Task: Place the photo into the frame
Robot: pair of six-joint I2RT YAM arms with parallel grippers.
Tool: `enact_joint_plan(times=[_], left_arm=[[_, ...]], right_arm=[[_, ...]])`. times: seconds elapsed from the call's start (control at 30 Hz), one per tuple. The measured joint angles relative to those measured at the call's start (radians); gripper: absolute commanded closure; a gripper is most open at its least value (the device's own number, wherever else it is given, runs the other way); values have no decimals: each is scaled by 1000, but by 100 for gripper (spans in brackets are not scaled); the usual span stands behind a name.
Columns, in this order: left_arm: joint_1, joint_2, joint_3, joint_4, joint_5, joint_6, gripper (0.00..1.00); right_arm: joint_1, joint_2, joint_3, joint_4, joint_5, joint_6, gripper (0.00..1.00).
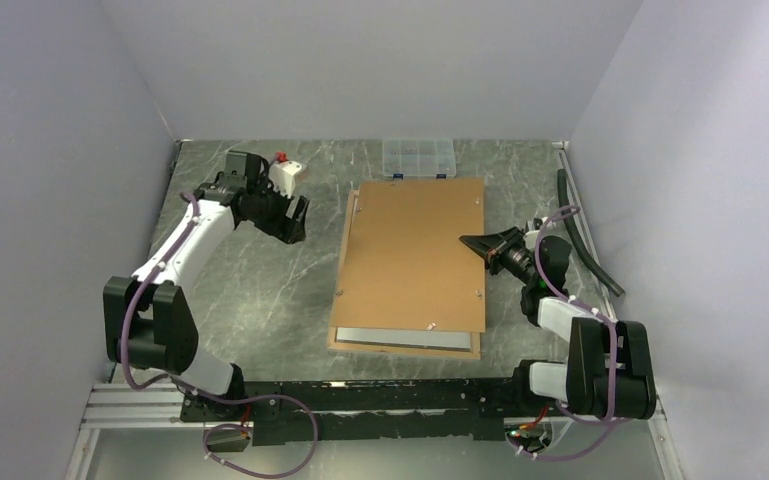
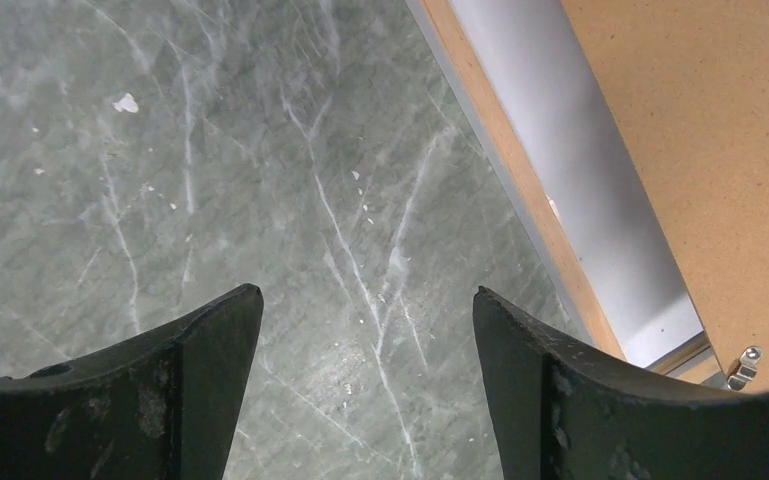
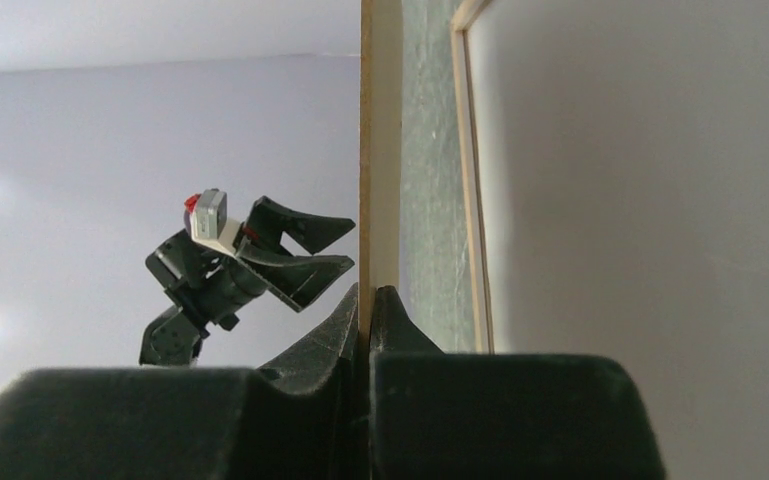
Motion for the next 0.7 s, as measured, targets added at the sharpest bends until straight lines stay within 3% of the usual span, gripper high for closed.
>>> enact_joint_plan(times=[0.47,0.7], left_arm=[[-86,200,-2,38,58,-27,34],[-94,259,0,47,86,-39,42]], right_arm=[[-27,53,51,-128,-61,-195,100],[-27,122,55,-107,-59,-201,100]])
